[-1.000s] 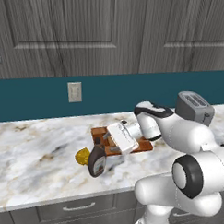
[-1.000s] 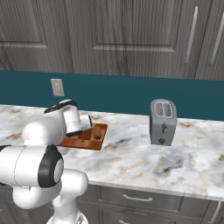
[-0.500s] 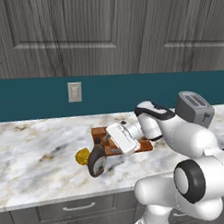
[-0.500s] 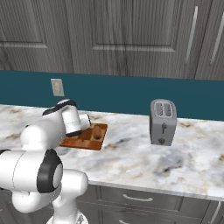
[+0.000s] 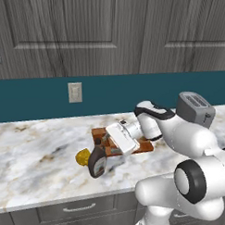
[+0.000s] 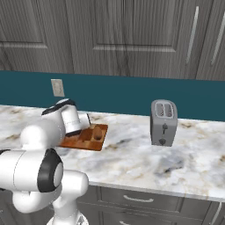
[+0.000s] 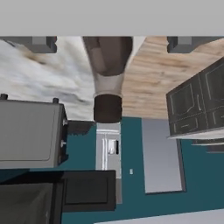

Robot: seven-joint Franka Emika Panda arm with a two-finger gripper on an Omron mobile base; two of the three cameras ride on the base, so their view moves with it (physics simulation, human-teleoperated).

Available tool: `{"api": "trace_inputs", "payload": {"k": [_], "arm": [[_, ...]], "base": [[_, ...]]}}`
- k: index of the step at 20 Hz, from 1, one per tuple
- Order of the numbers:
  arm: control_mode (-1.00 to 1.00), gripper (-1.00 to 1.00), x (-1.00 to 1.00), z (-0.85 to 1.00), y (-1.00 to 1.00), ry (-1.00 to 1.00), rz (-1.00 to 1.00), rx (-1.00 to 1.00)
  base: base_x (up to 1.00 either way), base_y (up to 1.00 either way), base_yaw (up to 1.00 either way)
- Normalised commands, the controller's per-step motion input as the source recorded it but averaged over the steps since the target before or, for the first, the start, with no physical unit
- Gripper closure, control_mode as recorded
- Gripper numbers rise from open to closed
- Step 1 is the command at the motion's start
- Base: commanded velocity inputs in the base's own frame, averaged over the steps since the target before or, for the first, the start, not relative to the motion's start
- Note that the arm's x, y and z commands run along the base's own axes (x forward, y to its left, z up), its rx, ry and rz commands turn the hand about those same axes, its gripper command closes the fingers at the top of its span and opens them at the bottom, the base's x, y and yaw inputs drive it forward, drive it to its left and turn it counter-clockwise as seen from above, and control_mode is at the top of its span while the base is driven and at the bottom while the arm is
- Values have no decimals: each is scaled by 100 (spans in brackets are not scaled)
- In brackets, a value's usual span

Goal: Retrieve the reheated potato from the microwave, then place the potato, cheese, and condiment on the cutting board.

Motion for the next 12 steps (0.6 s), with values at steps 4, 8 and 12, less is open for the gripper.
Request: {"api": "trace_inputs", "payload": {"k": [4,8,12], "arm": [[-100,-100,34,0,5,0,3,0],[-100,-100,1,0,18,0,6,0],[-100,-100,-21,-2,27,0,8,0]], "base": [[0,0,0],[0,0,0],[0,0,0]]}}
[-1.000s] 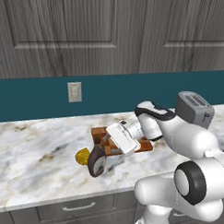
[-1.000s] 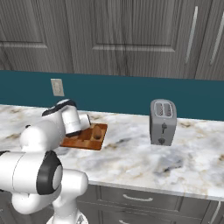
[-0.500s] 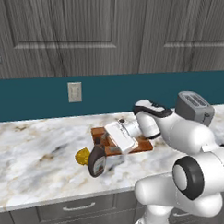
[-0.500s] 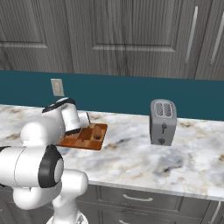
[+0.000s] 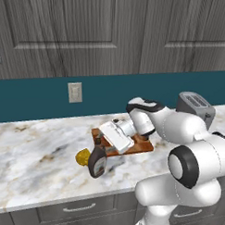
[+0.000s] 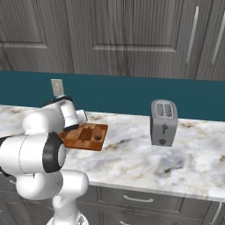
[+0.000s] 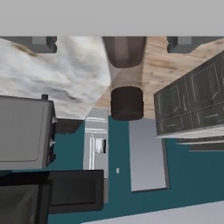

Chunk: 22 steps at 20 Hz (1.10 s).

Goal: Retrieve the reheated potato from the microwave, then place the potato, cheese, and condiment on the cutting board.

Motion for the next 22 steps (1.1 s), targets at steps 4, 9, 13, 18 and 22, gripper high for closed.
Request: {"api": "trace_inputs", "payload": {"k": [4,9,13,18,22], "arm": [[-100,-100,-16,-6,27,0,6,0],[-100,-100,-1,-1,8,0,4,0],[-100,-100,5,0,0,0,3,0],[-100,-100,0,-4,1,0,4,0],[-100,-100,0,-10,7,0,3,0]], "base": [[0,0,0],[0,0,0],[0,0,0],[0,0,0],[0,0,0]]}}
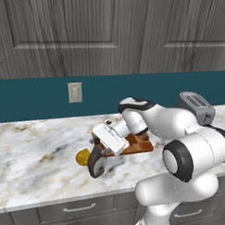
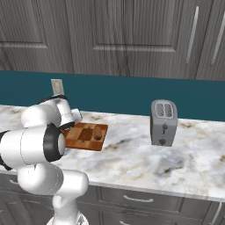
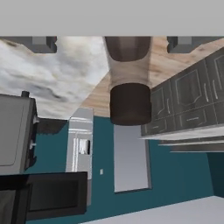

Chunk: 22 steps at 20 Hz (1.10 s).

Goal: Retrieve the reheated potato from the microwave, then place the potato, cheese, and condiment on the cutting board.

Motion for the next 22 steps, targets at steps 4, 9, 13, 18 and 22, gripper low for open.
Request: {"api": "trace_inputs", "payload": {"k": [4,9,13,18,22], "arm": [[-100,-100,0,-11,5,0,1,0],[-100,100,0,-2,2,0,0,0],[-100,100,-9,0,0,0,0,0],[-100,100,-23,0,-1,0,0,0],[-100,100,-23,12,-14,-1,0,0]], "base": [[0,0,0],[0,0,0],[0,0,0],[0,0,0],[0,0,0]]}}
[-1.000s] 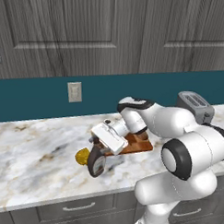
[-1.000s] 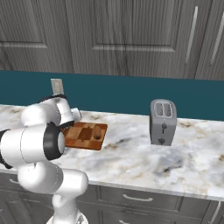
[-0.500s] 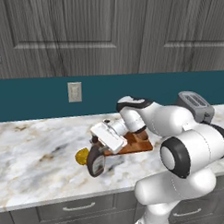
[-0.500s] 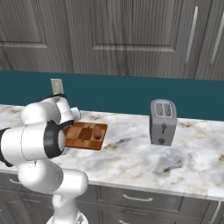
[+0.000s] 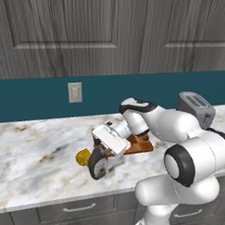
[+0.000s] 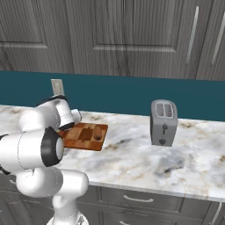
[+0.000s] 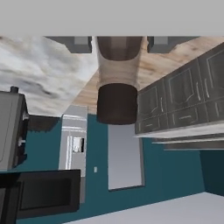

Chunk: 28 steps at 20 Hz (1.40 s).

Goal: Retrieve the reheated potato from the microwave, then place the potato, cheese, and condiment on the cutting board.

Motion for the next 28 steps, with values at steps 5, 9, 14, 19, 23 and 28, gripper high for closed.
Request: {"api": "trace_inputs", "payload": {"k": [5,9,14,19,23,28], "arm": [[-100,100,-14,48,-37,-1,-3,0],[-100,100,-2,50,-44,-2,-5,-1],[-100,100,6,31,-44,0,-9,-4],[-100,100,12,6,-38,-5,-7,0],[-100,100,27,0,-36,-9,-6,0],[-100,100,45,0,-27,-2,-3,0]], "base": [[0,0,0],[0,0,0],[0,0,0],[0,0,0],[0,0,0],[0,0,0]]}}
